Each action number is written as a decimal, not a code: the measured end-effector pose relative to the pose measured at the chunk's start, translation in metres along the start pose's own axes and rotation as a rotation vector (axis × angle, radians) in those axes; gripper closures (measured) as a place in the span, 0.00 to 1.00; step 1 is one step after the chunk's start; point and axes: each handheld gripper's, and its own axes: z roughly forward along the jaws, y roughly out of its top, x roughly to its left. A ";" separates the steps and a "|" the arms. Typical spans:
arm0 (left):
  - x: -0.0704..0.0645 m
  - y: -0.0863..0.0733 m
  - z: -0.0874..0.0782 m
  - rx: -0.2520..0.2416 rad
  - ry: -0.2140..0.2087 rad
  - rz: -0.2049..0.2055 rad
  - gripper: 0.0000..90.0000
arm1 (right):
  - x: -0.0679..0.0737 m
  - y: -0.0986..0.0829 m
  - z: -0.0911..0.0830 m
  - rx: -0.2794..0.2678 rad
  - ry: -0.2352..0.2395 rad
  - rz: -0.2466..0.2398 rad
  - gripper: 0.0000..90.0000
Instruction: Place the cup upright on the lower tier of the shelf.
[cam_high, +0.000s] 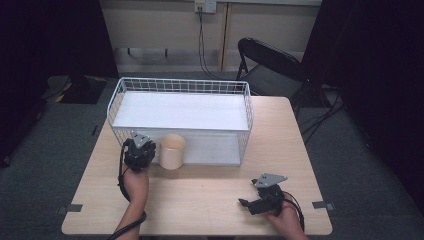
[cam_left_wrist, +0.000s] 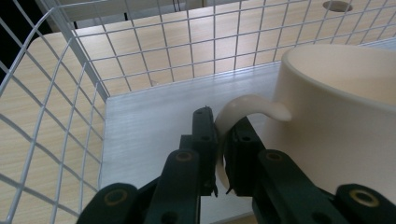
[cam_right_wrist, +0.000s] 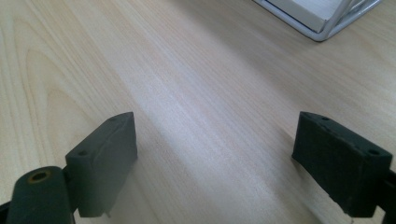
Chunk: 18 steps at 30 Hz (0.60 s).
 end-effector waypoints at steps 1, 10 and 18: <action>0.000 -0.001 0.000 -0.005 0.002 -0.010 0.93 | 0.000 0.000 0.000 0.000 0.000 0.000 0.14; 0.003 -0.007 -0.004 0.000 -0.008 -0.030 0.93 | 0.000 0.000 0.000 0.000 0.000 0.000 0.14; 0.003 -0.014 -0.009 0.015 -0.019 -0.041 0.92 | 0.000 0.000 0.000 0.000 0.000 0.000 0.14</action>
